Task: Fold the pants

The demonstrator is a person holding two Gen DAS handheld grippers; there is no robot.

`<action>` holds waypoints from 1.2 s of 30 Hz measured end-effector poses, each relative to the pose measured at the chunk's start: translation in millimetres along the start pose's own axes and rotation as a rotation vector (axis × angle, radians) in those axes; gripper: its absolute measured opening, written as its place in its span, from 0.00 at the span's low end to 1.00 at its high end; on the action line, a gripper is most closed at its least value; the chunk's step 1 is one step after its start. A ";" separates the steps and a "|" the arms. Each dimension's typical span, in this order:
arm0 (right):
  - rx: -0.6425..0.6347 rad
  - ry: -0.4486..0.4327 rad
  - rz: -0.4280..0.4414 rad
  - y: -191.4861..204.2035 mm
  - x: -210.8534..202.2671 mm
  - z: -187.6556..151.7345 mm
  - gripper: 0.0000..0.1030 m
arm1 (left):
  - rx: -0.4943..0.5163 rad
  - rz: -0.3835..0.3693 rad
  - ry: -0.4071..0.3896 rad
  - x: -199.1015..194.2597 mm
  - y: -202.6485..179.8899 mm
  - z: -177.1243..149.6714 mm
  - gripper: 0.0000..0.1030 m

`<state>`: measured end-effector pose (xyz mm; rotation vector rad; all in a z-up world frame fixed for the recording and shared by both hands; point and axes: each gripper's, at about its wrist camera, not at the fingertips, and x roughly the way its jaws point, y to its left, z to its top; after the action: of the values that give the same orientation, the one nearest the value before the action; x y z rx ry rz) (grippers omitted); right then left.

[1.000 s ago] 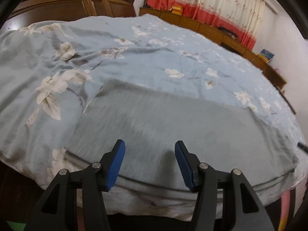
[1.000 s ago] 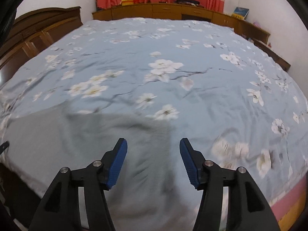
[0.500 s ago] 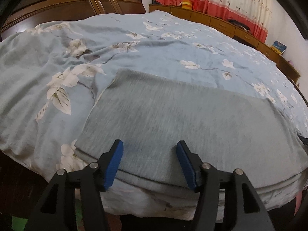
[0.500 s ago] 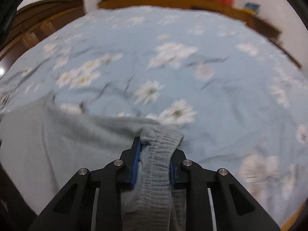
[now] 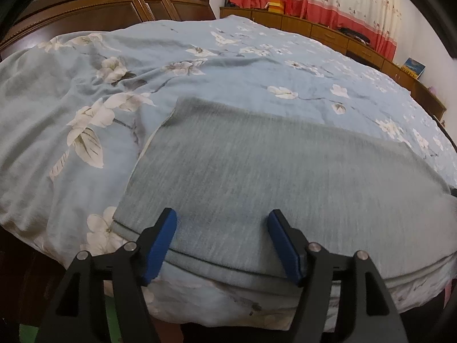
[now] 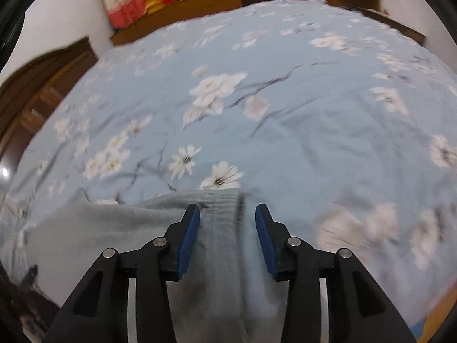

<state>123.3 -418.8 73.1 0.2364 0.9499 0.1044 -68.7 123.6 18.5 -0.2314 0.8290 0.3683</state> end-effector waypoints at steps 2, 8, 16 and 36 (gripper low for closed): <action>0.016 -0.005 0.018 -5.7 -16.9 -2.5 0.44 | 0.001 0.001 -0.007 0.0 -0.5 -1.0 0.68; 0.058 0.084 0.064 -24.0 -28.4 -35.1 0.45 | -0.008 -0.003 -0.016 -0.4 0.3 -2.3 0.68; 0.141 0.144 0.102 -15.7 -14.5 -72.3 0.21 | -0.027 -0.065 -0.025 -17.3 8.5 -8.3 0.69; -0.223 0.043 -0.130 66.0 -79.6 -84.6 0.30 | -0.222 -0.159 -0.051 -50.8 68.0 -6.2 0.69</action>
<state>9.2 -357.0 105.1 -0.0331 0.9854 0.0953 -131.8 171.9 48.7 -0.4893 0.7141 0.3154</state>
